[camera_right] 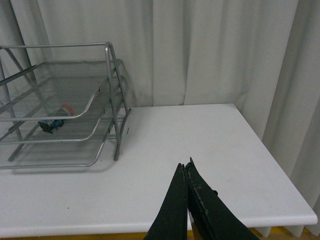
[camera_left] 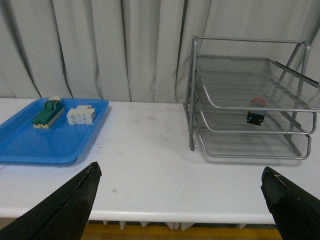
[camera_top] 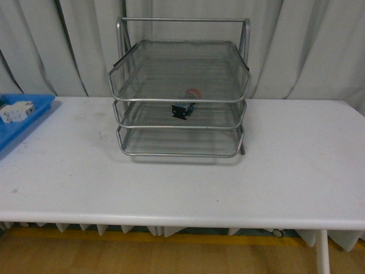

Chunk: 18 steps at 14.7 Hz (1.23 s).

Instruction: Place button on rack with both arms

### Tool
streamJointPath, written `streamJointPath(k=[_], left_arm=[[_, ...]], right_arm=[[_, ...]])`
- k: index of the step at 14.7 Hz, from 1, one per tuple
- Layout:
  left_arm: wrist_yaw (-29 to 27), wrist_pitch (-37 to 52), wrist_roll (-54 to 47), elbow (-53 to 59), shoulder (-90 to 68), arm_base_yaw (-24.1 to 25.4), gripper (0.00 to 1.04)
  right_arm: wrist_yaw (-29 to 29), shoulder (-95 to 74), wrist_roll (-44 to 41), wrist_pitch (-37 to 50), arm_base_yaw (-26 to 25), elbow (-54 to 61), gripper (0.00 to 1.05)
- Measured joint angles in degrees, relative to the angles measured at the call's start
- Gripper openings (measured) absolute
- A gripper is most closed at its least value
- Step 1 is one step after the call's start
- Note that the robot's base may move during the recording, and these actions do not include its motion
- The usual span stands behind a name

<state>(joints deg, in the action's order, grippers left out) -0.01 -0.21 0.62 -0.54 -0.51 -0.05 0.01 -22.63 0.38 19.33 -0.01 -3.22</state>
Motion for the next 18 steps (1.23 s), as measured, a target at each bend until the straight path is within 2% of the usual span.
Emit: streamJointPath(k=[13, 14, 15, 16, 18], left_arm=[[0.0, 0.0, 0.0, 0.0, 0.0, 0.0, 0.98], [0.0, 0.0, -0.02, 0.0, 0.0, 0.0, 0.98], [0.02, 0.0, -0.02, 0.0, 0.0, 0.0, 0.98], [-0.07, -0.02, 0.0, 0.0, 0.0, 0.0, 0.98], [0.0, 0.02, -0.02, 0.0, 0.0, 0.0, 0.98]], right_arm=[[0.0, 11.98, -0.02, -8.5, 0.0, 2.6, 0.02], [0.0, 13.25, -0.02, -10.19, 0.0, 2.6, 0.02], [-0.07, 17.29, -0.04, -16.76, 0.0, 2.56, 0.02], [-0.02, 21.73, -0.04, -19.63, 0.0, 2.56, 0.02], [0.0, 22.4, -0.04, -19.67, 0.0, 2.56, 0.02]])
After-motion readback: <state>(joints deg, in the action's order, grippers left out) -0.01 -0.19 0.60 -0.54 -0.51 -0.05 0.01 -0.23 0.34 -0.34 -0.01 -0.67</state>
